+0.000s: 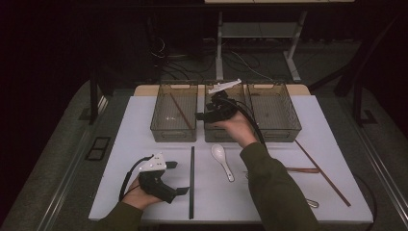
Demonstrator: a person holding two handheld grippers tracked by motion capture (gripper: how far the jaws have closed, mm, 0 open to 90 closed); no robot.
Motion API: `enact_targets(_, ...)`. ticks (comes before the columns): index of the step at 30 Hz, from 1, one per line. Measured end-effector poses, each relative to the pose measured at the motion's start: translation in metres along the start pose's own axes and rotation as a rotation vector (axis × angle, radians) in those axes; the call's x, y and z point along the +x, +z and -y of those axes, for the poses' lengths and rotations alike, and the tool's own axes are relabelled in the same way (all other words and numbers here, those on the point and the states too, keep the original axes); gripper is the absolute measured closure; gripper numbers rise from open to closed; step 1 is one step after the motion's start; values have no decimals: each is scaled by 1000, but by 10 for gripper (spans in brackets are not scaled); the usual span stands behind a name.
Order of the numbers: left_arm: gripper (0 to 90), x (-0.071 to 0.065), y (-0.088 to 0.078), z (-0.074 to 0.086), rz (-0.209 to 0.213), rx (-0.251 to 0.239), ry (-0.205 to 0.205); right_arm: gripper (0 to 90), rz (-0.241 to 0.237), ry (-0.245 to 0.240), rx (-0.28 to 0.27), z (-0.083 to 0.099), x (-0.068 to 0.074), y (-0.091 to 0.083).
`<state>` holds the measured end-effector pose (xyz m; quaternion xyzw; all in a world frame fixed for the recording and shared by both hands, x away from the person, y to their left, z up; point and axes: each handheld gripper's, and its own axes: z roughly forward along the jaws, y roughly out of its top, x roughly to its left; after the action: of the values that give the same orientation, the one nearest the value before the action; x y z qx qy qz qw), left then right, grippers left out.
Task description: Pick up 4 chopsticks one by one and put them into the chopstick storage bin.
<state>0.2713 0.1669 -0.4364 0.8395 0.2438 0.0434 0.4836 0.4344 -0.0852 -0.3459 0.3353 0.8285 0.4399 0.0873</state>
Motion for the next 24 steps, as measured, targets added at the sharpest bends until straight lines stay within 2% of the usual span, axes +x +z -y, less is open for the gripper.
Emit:
enact_targets(7, 0, 0, 1, 1, -7, -7, -16, 342, -11, -18, -2, 21, -5, -28)
enact_targets(17, 0, 0, 3, 1, -16, 6, -5, 335, -18, -35, -17, 52, -12, -56)
enact_targets(24, 0, 0, 3, 1, -20, 7, -7, 319, -14, -8, -26, 78, -18, -78)
